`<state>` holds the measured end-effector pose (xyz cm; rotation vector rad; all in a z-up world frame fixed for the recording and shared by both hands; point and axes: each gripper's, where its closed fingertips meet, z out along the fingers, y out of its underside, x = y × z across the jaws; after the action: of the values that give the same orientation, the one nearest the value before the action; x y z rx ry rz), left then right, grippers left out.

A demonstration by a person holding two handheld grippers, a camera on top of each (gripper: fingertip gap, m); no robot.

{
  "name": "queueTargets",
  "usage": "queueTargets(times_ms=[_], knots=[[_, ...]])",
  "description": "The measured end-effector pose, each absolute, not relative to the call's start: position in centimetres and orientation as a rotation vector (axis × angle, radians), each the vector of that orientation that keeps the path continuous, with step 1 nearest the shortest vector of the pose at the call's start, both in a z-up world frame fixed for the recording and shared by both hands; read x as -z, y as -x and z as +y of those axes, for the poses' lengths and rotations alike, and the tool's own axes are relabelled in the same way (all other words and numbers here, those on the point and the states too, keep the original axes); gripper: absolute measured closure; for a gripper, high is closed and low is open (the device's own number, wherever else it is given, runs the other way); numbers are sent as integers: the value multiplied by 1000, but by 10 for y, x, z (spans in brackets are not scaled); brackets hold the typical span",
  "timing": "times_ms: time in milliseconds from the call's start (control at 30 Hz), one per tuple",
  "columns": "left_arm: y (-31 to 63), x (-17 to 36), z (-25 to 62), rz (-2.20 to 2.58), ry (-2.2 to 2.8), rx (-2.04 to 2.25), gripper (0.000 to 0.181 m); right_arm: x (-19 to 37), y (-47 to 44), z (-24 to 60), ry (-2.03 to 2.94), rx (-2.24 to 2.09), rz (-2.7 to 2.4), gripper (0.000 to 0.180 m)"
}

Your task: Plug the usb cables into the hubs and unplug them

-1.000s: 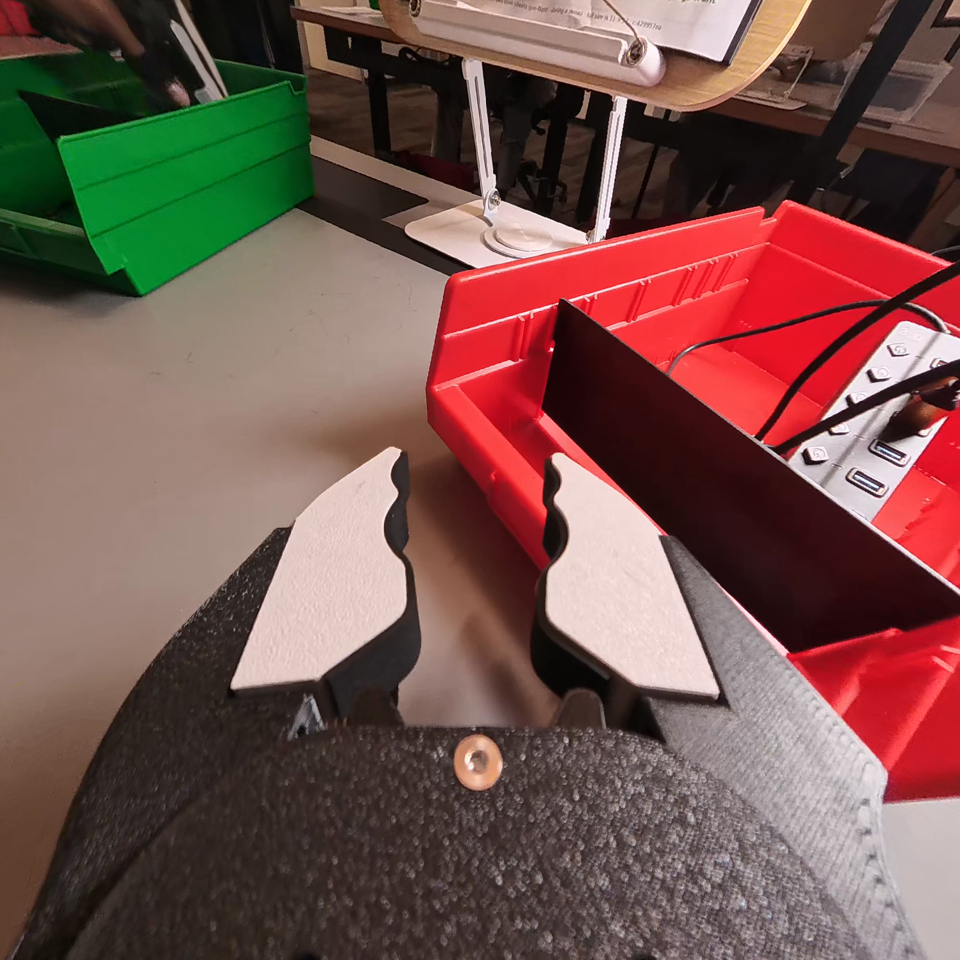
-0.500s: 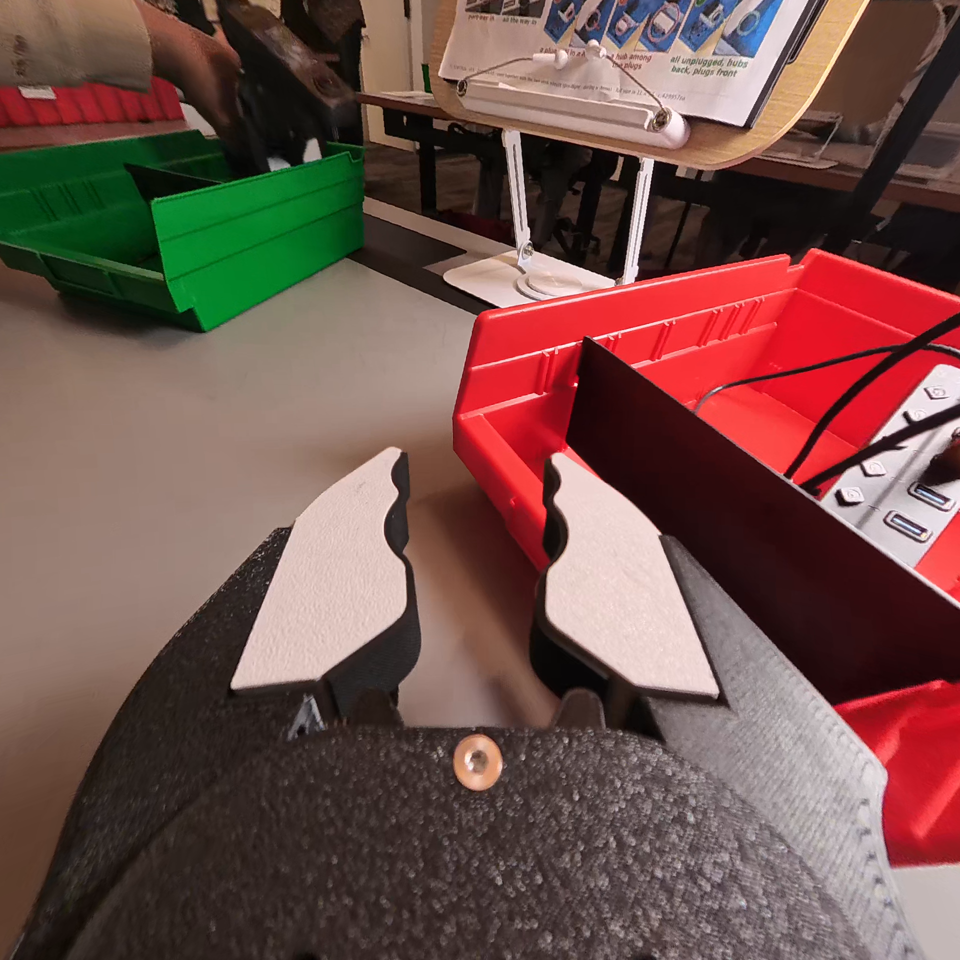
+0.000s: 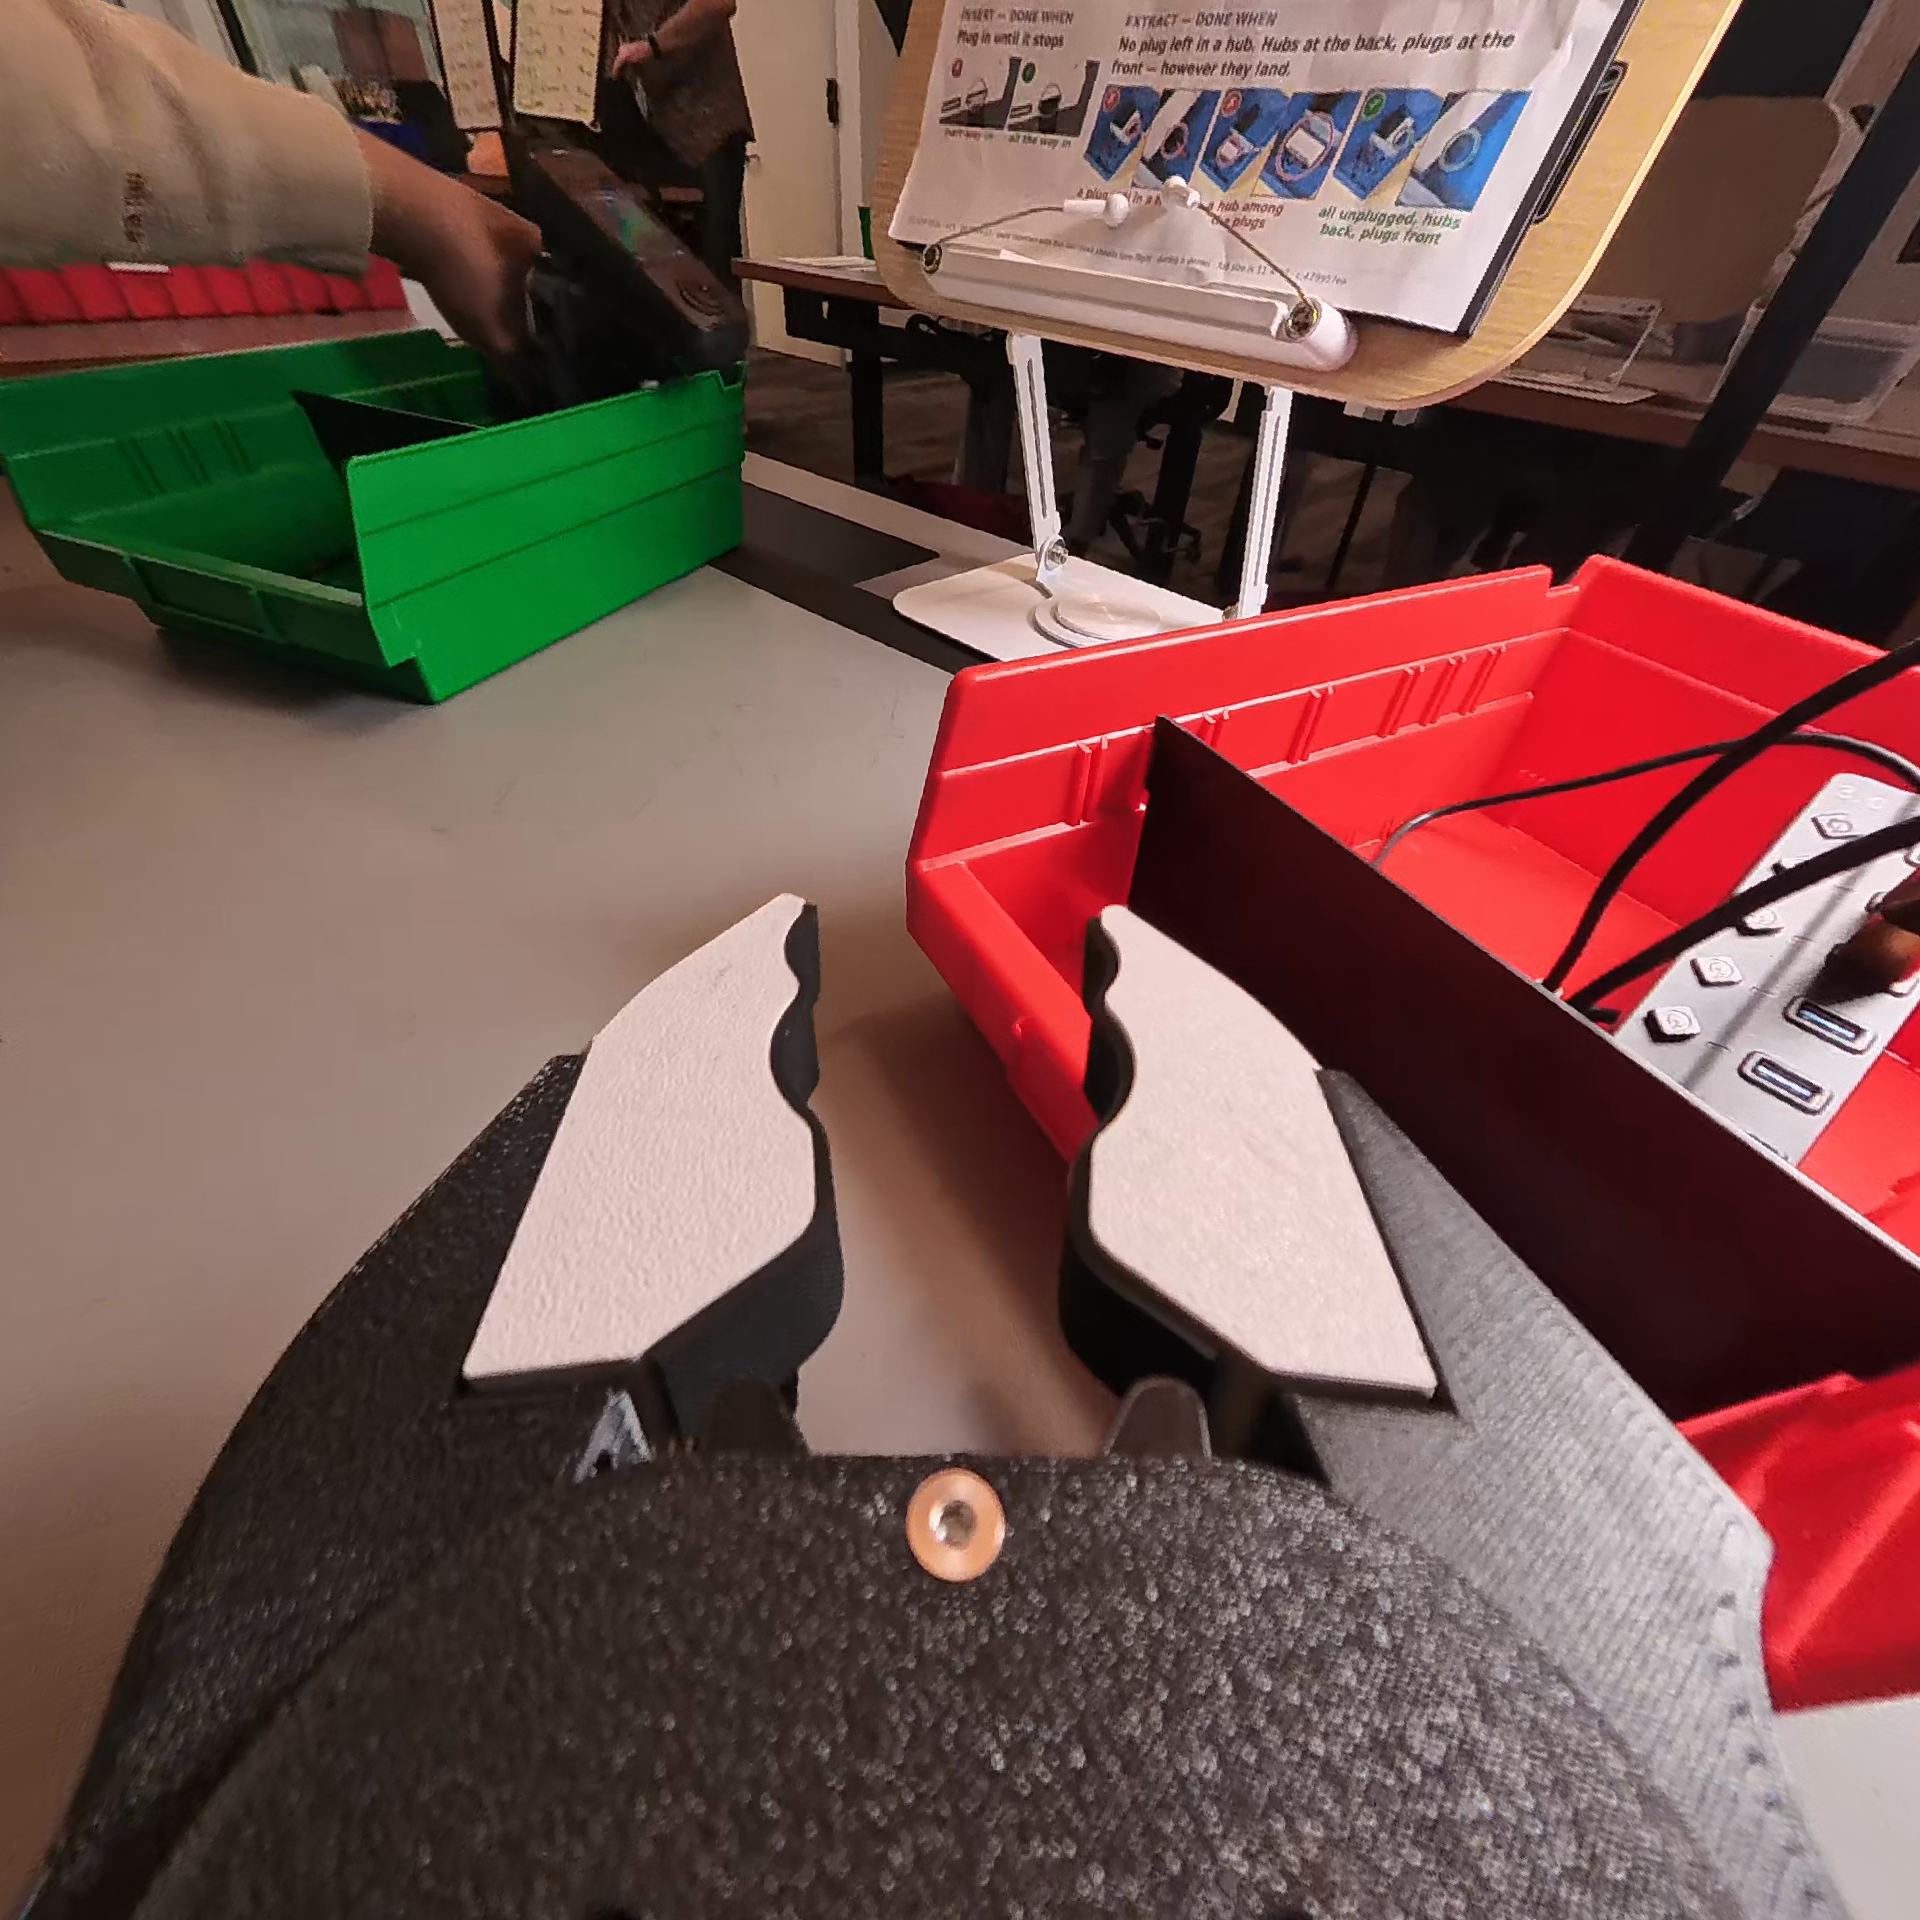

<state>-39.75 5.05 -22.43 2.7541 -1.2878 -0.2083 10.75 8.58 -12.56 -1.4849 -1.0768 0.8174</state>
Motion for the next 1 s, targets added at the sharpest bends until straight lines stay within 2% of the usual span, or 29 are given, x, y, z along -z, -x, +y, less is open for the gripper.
queueTargets(times_ms=[33, 133, 300, 667, 1000], knots=[[400, 222, 48, -1288, -2759, 243, 176, 125, -108, 86, 1483, -820, -1074, 131], [403, 195, 47, -1260, -2880, 287, 176, 123, -108, 84, 1475, -831, -1074, 131], [407, 120, 43, -1231, -3082, 382, 177, 119, -106, 79, 1455, -836, -1084, 131], [377, -35, 35, -1243, -3346, 949, 177, 114, -103, 70, 1414, -822, -1107, 131], [286, -101, 20, -1564, -3421, 1090, 181, 115, -98, 65, 1409, -833, -1119, 131]])
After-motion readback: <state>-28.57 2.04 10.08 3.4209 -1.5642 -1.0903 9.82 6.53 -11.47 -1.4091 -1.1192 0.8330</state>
